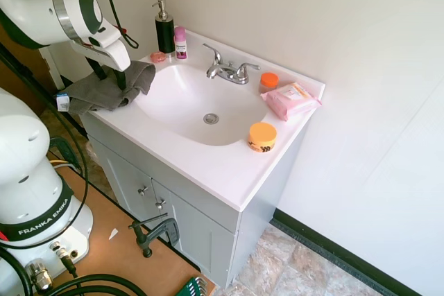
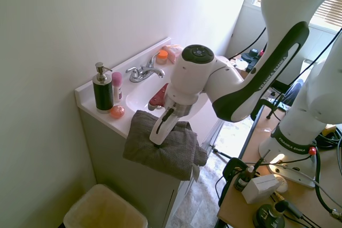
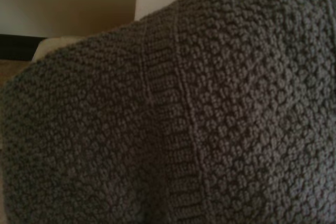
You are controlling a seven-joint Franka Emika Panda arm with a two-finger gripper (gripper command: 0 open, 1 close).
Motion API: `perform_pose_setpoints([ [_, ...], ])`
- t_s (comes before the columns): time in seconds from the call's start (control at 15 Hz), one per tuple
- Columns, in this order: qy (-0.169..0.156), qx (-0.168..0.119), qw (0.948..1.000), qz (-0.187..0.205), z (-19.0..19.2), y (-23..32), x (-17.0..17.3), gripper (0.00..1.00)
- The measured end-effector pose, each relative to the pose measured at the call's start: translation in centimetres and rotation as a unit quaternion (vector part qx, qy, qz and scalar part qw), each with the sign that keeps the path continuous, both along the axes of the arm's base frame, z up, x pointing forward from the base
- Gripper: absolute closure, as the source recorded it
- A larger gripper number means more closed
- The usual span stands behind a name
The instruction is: Clean the sink
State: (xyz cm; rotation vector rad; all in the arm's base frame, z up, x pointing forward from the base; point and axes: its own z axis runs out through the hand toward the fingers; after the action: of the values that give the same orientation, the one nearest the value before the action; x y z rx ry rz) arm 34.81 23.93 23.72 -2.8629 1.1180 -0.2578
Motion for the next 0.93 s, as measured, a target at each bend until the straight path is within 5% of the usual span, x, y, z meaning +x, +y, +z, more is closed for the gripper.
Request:
perform_pose_setpoints([
  [0.93,0.047,0.033,0.9961,-0.067,0.7,-3.6,3.7,1.00],
])
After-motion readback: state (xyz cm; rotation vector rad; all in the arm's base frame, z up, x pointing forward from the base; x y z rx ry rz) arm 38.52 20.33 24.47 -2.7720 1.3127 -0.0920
